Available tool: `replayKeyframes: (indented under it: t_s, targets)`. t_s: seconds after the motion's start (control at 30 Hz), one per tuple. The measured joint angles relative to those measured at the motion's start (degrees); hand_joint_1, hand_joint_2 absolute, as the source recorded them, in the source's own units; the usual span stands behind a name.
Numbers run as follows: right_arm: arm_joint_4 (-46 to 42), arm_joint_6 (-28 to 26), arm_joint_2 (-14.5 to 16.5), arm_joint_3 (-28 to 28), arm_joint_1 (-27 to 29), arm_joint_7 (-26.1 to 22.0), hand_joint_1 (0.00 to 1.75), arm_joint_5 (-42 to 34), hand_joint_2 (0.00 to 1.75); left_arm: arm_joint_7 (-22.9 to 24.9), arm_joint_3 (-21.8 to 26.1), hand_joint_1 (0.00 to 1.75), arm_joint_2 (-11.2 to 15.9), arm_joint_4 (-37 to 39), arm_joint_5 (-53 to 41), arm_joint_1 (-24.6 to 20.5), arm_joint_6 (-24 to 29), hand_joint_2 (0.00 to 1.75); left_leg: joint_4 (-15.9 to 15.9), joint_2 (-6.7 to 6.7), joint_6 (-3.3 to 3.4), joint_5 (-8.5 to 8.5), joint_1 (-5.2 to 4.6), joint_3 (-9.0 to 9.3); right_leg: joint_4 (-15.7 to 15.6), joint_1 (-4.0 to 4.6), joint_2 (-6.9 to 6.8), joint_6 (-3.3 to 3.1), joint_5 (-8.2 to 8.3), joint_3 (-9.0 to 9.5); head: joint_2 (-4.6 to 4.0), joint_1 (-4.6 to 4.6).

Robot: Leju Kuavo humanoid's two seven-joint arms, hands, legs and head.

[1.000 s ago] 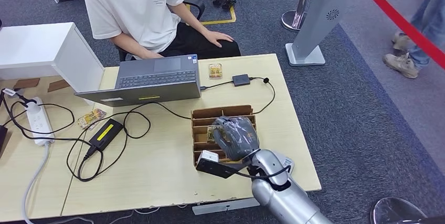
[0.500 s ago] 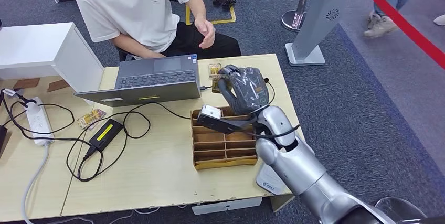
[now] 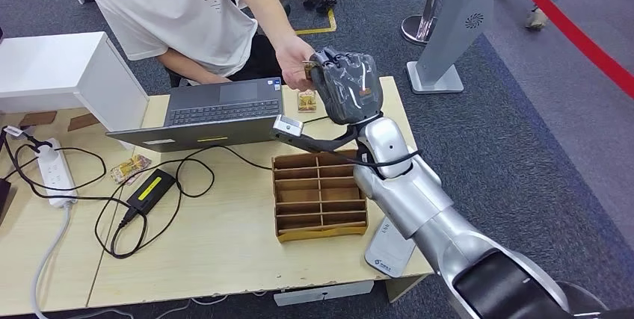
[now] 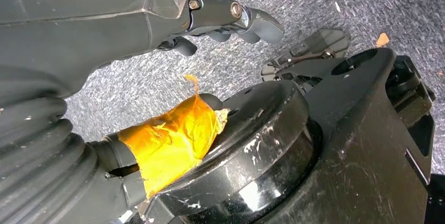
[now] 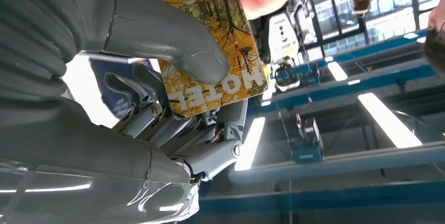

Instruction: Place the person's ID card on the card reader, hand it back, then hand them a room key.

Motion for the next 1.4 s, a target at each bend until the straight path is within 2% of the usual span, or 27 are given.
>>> replayKeyframes:
  t_s: [0.3,0.43,0.6,0.97,1.23,1.3,1.4]
  targets:
    - [9.0,-1.3,2.3,-1.0,-2.3,-0.6,1.71,0.1,1.75,-0.2,-0.3,0.00,0.1,0.0,0.0,0.0,-0.8,1.75,0.0,-0.03,0.00,0.01,0.00,-0.01,0.0,0.00,-0.02,0.00,0.00,0.00,0.00,0.00]
    - [10.9,-1.4,2.6,-1.2,-2.4,-0.9,0.00,0.0,1.75,-0.3,-0.3,0.00,0.1,0.0,0.0,0.0,-1.1,1.75,0.0,-0.05,0.00,0.01,0.00,-0.03,0.0,0.00,-0.03,0.00,0.00,-0.01,0.01,0.01]
    - [12.0,-1.8,2.8,-1.8,-2.5,-1.7,0.00,0.2,1.75,-2.1,-0.3,0.00,0.2,0.0,0.4,0.0,-1.6,1.75,0.0,-0.04,0.00,0.00,0.00,-0.04,0.0,0.00,-0.02,0.01,-0.01,-0.02,0.00,0.00]
    - [11.9,-1.4,1.6,-2.7,-2.5,0.3,0.00,3.8,1.75,-1.7,-0.3,0.00,0.2,0.0,0.5,0.0,-1.2,1.75,0.0,-0.05,-0.03,0.03,0.00,-0.01,0.0,0.00,-0.03,-0.01,0.01,-0.02,0.01,0.00]
    - [11.0,-0.7,-3.3,-5.4,-2.4,1.7,0.00,5.8,1.75,-1.3,-0.3,0.00,0.3,0.0,0.6,0.1,-0.7,1.75,0.1,-0.05,-0.03,0.03,-0.02,-0.01,-0.1,-0.01,-0.03,0.01,0.03,-0.03,0.01,0.00]
    - [10.7,-0.6,-5.5,-6.3,-2.4,2.3,0.00,6.3,1.75,-1.1,-0.3,0.00,0.3,0.0,0.7,0.1,-0.4,1.75,0.1,-0.13,-0.02,0.03,-0.02,-0.01,-0.1,-0.01,-0.11,0.02,0.03,-0.02,0.01,-0.01]
    - [10.0,-0.7,-10.4,-8.7,-2.2,2.6,0.00,6.4,1.75,-0.9,-0.2,0.00,0.3,0.0,1.0,0.3,-0.1,1.75,0.1,-0.33,-0.02,0.03,-0.01,-0.04,-0.1,-0.01,-0.31,0.04,0.02,0.04,0.00,0.00]
